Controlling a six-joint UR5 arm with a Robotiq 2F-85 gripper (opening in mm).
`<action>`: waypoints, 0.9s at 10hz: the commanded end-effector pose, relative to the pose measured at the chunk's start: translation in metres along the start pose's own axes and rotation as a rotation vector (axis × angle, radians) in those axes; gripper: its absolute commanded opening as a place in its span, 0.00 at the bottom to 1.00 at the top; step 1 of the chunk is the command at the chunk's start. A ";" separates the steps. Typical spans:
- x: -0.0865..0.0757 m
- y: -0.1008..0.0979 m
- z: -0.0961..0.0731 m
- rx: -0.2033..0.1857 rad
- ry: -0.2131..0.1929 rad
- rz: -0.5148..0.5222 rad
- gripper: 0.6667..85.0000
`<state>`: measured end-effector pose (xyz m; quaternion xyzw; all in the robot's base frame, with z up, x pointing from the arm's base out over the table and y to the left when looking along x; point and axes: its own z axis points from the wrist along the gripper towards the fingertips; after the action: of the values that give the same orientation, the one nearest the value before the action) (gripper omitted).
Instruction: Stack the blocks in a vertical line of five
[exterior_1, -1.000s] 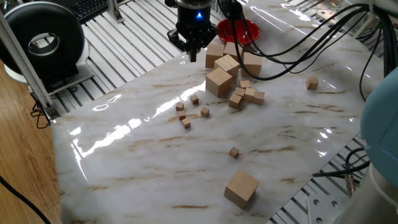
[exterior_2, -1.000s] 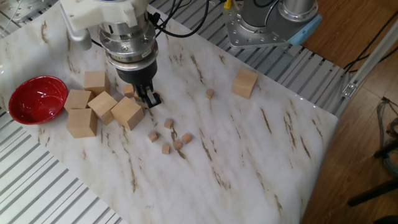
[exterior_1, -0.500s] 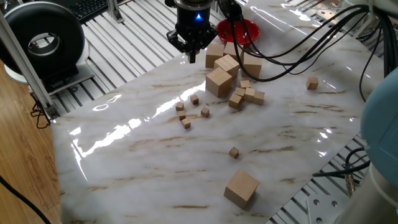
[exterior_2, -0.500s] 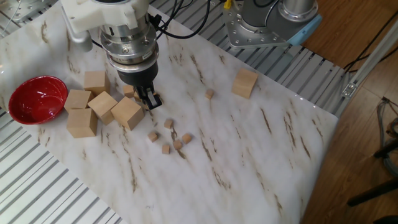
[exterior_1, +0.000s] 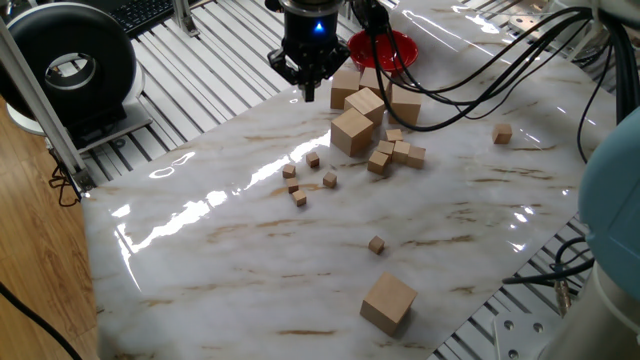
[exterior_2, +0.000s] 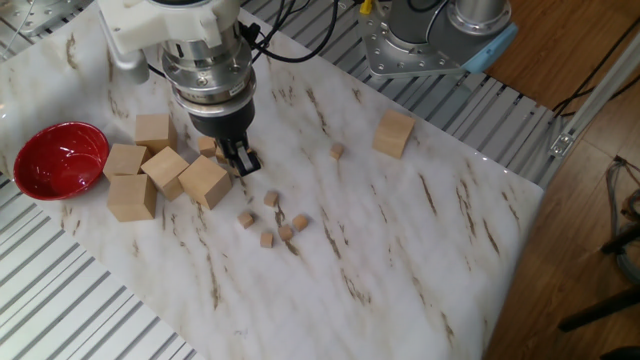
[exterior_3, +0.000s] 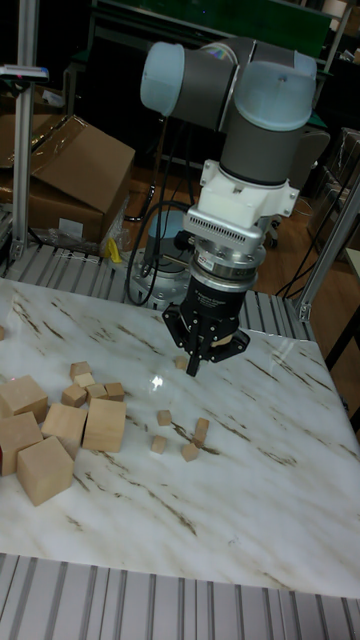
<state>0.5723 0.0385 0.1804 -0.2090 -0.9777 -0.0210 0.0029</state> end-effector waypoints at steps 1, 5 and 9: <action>0.002 0.005 0.000 -0.025 0.010 0.017 0.00; 0.000 0.003 0.001 -0.030 0.003 0.011 0.00; 0.001 0.004 0.002 -0.033 0.007 0.008 0.00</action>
<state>0.5726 0.0400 0.1776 -0.2124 -0.9767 -0.0308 0.0025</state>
